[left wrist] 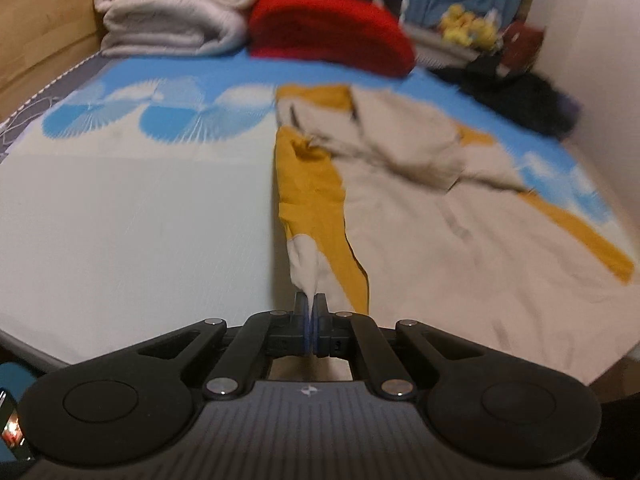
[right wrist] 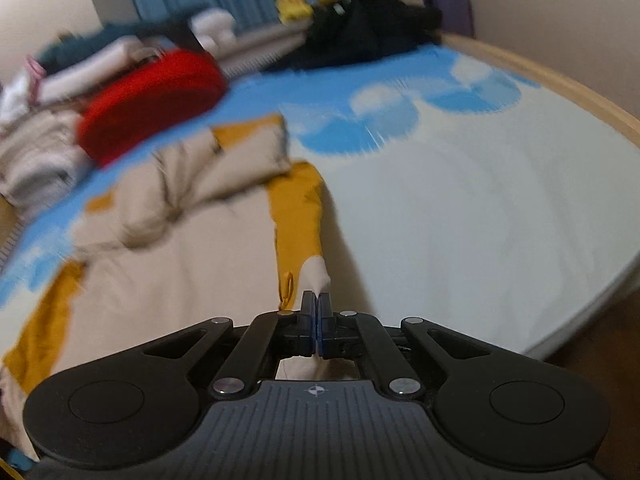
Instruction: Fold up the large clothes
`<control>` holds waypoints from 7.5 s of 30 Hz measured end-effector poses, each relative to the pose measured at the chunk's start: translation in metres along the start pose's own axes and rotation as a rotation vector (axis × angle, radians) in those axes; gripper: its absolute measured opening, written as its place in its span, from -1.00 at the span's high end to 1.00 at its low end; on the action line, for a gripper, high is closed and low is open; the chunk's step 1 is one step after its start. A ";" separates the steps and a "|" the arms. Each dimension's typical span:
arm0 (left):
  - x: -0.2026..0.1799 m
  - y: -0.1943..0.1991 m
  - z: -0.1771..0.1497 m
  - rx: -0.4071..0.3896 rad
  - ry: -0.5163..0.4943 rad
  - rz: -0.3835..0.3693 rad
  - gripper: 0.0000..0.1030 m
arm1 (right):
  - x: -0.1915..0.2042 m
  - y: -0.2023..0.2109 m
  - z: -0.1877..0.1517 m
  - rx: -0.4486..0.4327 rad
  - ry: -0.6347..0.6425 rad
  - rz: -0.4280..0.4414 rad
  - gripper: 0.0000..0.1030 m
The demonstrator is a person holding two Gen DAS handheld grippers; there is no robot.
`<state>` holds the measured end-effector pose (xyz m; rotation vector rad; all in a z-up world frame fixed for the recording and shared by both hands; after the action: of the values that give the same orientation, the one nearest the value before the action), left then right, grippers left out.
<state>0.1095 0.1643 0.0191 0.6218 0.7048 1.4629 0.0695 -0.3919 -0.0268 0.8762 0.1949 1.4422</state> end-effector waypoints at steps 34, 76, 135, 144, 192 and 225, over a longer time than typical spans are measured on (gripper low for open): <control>0.097 -0.123 0.097 0.092 0.410 -0.032 0.08 | -0.039 -0.087 0.113 -0.147 -0.012 -0.037 0.45; 0.055 -0.206 0.079 0.299 0.354 0.060 0.00 | -0.023 -0.217 0.067 0.229 0.041 0.032 -0.02; 0.012 -0.266 0.199 -0.001 0.269 -0.030 0.35 | -0.024 -0.287 0.139 0.056 -0.007 -0.122 0.12; -0.002 -0.300 0.158 0.193 0.083 0.121 0.26 | -0.011 -0.269 0.138 -0.035 0.021 -0.043 0.95; -0.055 -0.083 0.050 -0.077 0.031 0.079 -0.02 | 0.081 -0.003 0.036 -0.365 0.248 0.021 0.41; 0.022 -0.199 0.012 0.306 0.847 -0.033 -0.42 | 0.117 -0.052 0.033 -0.219 0.324 0.083 0.41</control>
<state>0.2495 0.1814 -0.1240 0.1841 1.6067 1.5872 0.1506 -0.2928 0.0082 0.4748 0.2398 1.6441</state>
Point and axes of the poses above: each gripper's, at about its wrist camera, not at the fingertips, and y roughly against the way its jaws point, x to its left, z to its top, the point moved 5 cm from there along -y, roughly the way its jaws point, and after that the axes turned 8 degrees about z, right-handed, at the moved point
